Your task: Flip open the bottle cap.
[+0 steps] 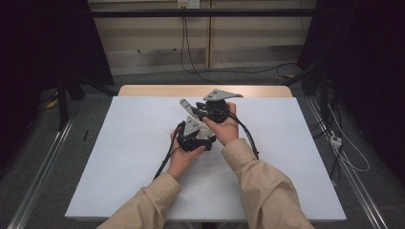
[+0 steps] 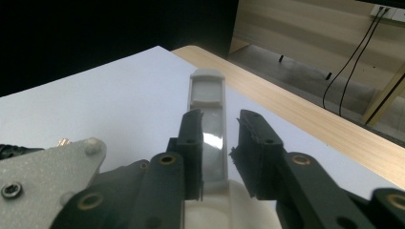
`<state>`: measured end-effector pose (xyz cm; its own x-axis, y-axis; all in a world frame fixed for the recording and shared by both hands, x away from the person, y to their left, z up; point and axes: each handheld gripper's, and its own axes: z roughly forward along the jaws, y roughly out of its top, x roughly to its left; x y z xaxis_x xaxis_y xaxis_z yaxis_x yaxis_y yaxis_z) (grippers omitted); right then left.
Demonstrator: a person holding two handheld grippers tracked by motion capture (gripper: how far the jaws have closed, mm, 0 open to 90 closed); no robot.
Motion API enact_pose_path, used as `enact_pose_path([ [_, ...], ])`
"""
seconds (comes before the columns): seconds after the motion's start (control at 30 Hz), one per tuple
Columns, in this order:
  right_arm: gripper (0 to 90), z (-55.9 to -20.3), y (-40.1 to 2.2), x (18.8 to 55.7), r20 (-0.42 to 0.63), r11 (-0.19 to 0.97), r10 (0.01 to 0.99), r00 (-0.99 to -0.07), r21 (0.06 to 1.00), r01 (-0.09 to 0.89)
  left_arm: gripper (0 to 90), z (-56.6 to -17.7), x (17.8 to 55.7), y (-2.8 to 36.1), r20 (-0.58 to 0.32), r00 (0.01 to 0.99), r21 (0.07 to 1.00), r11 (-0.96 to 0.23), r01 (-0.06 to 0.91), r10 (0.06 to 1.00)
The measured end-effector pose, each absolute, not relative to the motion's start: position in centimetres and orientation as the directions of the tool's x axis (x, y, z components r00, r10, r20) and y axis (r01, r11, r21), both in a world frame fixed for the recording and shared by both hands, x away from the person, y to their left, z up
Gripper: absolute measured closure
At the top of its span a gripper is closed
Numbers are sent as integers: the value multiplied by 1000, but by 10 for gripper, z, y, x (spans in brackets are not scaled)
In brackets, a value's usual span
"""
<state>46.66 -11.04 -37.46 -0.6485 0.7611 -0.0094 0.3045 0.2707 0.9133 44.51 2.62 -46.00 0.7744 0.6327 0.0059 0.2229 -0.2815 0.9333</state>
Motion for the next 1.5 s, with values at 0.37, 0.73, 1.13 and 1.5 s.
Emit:
enact_pose_path([
  [0.37,429,-370,-124,450,16,245,758,-652,919,309,75,-454,441,37,-55,791,905,-305,297,609],
  [0.73,250,-366,-159,419,43,193,771,-635,935,298,57,-441,433,59,-77,800,888,-324,327,595],
  [1.13,195,-385,-193,386,55,174,782,-621,937,302,68,-441,427,91,-78,781,889,-311,336,620],
  [1.5,179,-401,-218,364,70,157,795,-603,936,316,65,-435,410,118,-67,801,893,-322,314,596],
])
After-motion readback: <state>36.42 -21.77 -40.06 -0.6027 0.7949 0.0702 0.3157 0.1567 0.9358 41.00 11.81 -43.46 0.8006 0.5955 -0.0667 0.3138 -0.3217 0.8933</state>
